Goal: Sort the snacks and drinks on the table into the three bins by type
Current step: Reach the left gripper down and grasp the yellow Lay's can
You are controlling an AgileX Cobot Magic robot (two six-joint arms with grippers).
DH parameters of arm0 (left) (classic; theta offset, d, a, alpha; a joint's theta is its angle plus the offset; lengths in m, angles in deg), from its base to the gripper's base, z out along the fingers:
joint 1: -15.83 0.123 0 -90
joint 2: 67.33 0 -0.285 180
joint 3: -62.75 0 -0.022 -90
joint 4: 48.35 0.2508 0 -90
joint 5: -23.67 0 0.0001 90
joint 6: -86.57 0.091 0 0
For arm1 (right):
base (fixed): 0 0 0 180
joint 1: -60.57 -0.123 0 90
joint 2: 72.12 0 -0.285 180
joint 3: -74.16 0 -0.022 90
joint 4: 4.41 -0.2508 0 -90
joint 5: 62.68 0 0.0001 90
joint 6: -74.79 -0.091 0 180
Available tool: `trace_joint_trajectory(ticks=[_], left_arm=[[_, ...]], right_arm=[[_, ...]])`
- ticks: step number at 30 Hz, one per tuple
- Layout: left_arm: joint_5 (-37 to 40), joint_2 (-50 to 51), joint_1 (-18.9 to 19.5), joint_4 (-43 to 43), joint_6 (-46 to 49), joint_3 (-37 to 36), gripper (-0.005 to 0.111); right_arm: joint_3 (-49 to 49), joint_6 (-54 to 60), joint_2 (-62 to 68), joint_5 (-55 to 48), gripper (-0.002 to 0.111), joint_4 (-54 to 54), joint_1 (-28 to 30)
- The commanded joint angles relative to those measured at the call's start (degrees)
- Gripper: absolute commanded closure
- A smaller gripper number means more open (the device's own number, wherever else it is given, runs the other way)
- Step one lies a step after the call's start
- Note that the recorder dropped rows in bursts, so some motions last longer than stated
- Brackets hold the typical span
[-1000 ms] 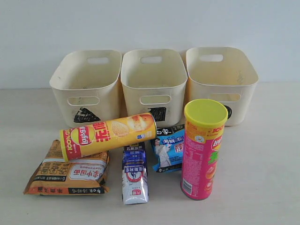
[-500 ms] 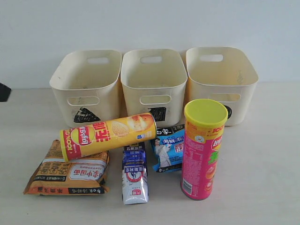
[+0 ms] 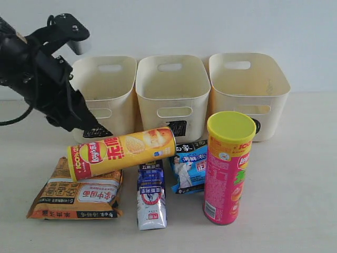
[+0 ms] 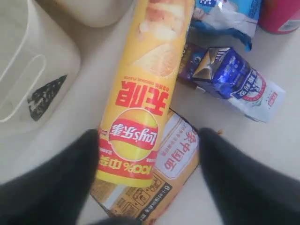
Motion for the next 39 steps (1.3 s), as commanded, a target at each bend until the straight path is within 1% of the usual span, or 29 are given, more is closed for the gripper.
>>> trace_joint_trajectory(ticks=[1, 3, 11, 20, 33, 37, 39], left_arm=[[7.24, 6.33, -0.31, -0.51, 0.49, 4.3, 0.013], [7.43, 9.47, -0.31, -1.28, 0.49, 5.85, 0.014], [6.33, 15.08, -0.31, -1.94, 3.38, 8.66, 0.014], [5.82, 21.54, -0.31, -2.22, 3.56, 13.51, 0.015], [2.48, 26.63, -0.31, -2.22, 3.56, 14.12, 0.016], [1.07, 28.09, -0.31, -1.95, 3.56, 14.12, 0.023], [0.72, 28.31, -0.31, -1.95, 3.56, 14.12, 0.035]], right_arm=[[-0.29, -0.04, -0.27, 0.48, 0.109, 0.03, 0.1], [-0.29, -0.04, -0.27, 0.48, 0.109, 0.03, 0.1], [-0.29, -0.04, -0.27, 0.48, 0.109, 0.03, 0.1], [-0.29, -0.16, -0.27, 0.48, 0.109, 0.03, 0.1], [-0.29, -0.16, -0.27, 0.48, 0.109, 0.03, 0.1], [-0.29, -0.16, -0.27, 0.48, 0.109, 0.03, 0.1], [-0.29, -0.16, -0.27, 0.48, 0.109, 0.03, 0.1]])
